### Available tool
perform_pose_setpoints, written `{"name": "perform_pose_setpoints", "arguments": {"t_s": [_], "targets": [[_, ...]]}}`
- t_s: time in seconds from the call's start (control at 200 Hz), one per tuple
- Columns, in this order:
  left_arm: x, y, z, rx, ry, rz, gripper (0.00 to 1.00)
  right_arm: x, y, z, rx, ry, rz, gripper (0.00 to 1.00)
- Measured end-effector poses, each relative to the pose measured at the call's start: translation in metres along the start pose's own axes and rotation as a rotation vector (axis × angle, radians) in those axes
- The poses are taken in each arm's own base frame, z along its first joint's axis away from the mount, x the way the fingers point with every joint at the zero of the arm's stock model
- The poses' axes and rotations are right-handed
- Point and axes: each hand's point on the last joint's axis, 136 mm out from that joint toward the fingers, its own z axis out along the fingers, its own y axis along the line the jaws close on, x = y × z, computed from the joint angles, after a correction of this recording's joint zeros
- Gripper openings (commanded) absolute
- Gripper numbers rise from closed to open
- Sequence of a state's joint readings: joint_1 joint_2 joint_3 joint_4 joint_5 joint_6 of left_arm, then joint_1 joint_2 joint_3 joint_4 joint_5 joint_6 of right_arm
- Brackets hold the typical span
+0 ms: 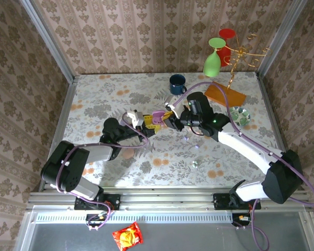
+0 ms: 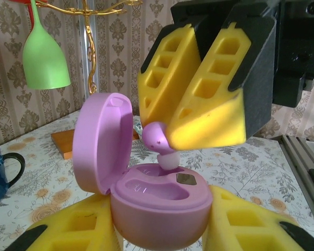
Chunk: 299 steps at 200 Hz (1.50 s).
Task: Insert wireless bluetooth earbuds into charging case
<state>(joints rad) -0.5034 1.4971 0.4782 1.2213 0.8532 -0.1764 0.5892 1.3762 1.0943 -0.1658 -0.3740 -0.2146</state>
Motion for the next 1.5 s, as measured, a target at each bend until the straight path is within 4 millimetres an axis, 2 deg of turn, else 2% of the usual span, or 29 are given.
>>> {"name": "perform_pose_setpoints", "arguments": {"t_s": [0.305,0.475,0.6,0.7,0.845,1.01,1.14,1.26,1.375,1.495], "targets": [[0.001,0.0,0.0,-0.002,0.006,-0.012,0.27,0.005,0.002,0.008,-0.027,0.017,0.008,0.22],[-0.002,0.0,0.0,0.0,0.0,-0.008,0.27,0.005,0.003,0.008,-0.033,0.025,0.008,0.35],[-0.002,0.001,0.0,-0.004,-0.002,-0.006,0.27,0.004,0.003,0.007,-0.032,0.024,0.009,0.37],[-0.002,0.001,0.0,-0.008,-0.002,-0.006,0.27,0.003,0.002,0.007,-0.029,0.023,0.022,0.44],[-0.004,0.002,0.0,-0.011,-0.009,0.001,0.27,-0.006,0.002,-0.002,-0.021,-0.005,0.041,0.51],[-0.006,0.004,-0.001,-0.017,-0.013,0.006,0.27,-0.026,-0.002,-0.027,0.012,-0.107,0.063,0.53],[-0.015,0.014,-0.01,-0.054,-0.029,0.03,0.27,-0.027,-0.012,-0.044,0.053,-0.197,0.137,0.54],[-0.028,0.036,-0.027,-0.138,-0.053,0.06,0.27,-0.015,-0.023,-0.045,0.099,-0.215,0.235,0.55],[-0.044,0.053,-0.043,-0.223,-0.083,0.098,0.27,-0.003,-0.03,-0.035,0.114,-0.194,0.341,0.57],[-0.058,0.067,-0.059,-0.297,-0.108,0.136,0.27,0.016,-0.028,-0.007,0.083,-0.134,0.456,0.57]]}}
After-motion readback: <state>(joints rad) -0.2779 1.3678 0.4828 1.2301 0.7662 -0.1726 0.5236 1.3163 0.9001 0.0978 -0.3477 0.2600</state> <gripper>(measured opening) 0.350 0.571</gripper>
